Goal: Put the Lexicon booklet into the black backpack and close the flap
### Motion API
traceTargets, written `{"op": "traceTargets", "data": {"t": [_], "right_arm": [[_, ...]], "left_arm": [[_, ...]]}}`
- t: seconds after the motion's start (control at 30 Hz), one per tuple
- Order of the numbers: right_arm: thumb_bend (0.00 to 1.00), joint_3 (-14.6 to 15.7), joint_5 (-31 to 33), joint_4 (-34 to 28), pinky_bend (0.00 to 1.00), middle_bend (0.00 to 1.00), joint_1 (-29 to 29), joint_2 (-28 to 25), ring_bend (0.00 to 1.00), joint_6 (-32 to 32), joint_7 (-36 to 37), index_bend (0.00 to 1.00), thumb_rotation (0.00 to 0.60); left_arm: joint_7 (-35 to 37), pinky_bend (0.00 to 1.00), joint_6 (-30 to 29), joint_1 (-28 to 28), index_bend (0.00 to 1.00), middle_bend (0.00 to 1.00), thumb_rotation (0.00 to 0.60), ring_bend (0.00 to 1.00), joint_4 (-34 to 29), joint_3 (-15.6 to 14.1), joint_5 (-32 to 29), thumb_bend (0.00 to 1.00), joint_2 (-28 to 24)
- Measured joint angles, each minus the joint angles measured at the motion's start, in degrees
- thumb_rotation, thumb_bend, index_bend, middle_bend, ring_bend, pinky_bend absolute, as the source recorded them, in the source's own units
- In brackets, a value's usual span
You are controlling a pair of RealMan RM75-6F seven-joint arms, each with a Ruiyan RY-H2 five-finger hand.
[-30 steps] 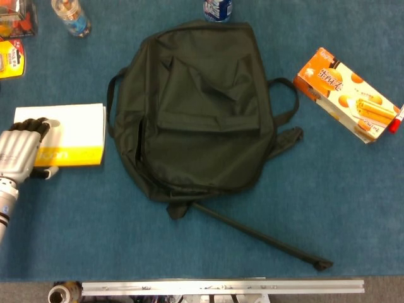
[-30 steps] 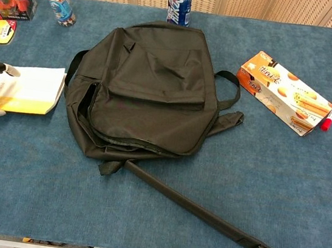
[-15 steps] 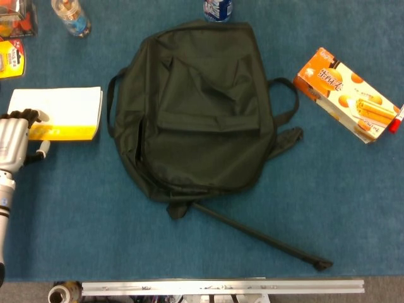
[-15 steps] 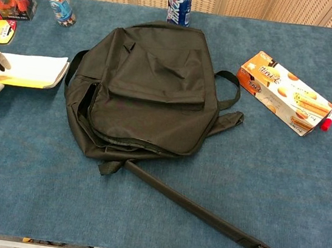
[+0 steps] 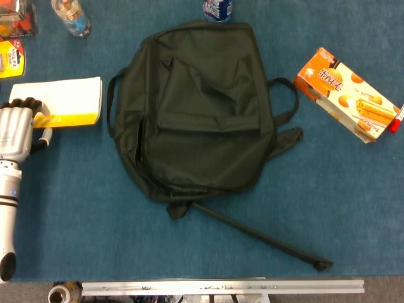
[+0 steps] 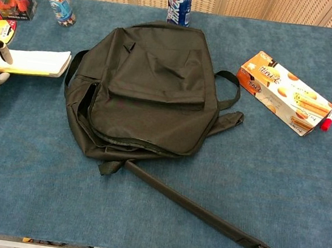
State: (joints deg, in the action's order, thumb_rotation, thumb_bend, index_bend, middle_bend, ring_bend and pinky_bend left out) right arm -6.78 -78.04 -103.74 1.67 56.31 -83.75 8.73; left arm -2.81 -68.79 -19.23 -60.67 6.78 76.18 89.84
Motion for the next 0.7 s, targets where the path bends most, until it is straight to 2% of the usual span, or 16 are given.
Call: {"op": "traceTargets", "data": {"t": [0.33, 0.43, 0.7], "right_arm": [[0.0, -0.2, 0.3, 0.3, 0.23, 0.29, -0.1, -0.1, 0.11, 0.1, 0.6, 0.12, 0.6], [0.0, -0.2, 0.4, 0.4, 0.23, 0.29, -0.1, 0.0, 0.11, 0.2, 0.7, 0.12, 0.6], [0.0, -0.3, 0.5, 0.3, 0.23, 0.29, -0.1, -0.1, 0.11, 0.1, 0.8, 0.12, 0.6]], "left_arm": [[-5.0, 0.39, -1.0, -0.8, 0.52, 0.42, 0.6, 0.36, 2.2, 1.1, -1.1, 0.33, 2.4], [-6.0, 0.39, -1.1, -0.8, 0.54, 0.43, 0.6, 0.36, 2.6, 1.5, -1.7, 0.29, 2.8], [-7.9, 0.39, -0.6, -1.0, 0.55, 0.44, 0.6, 0.36, 3.1, 2.0, -3.1, 0.26, 3.6]]}}
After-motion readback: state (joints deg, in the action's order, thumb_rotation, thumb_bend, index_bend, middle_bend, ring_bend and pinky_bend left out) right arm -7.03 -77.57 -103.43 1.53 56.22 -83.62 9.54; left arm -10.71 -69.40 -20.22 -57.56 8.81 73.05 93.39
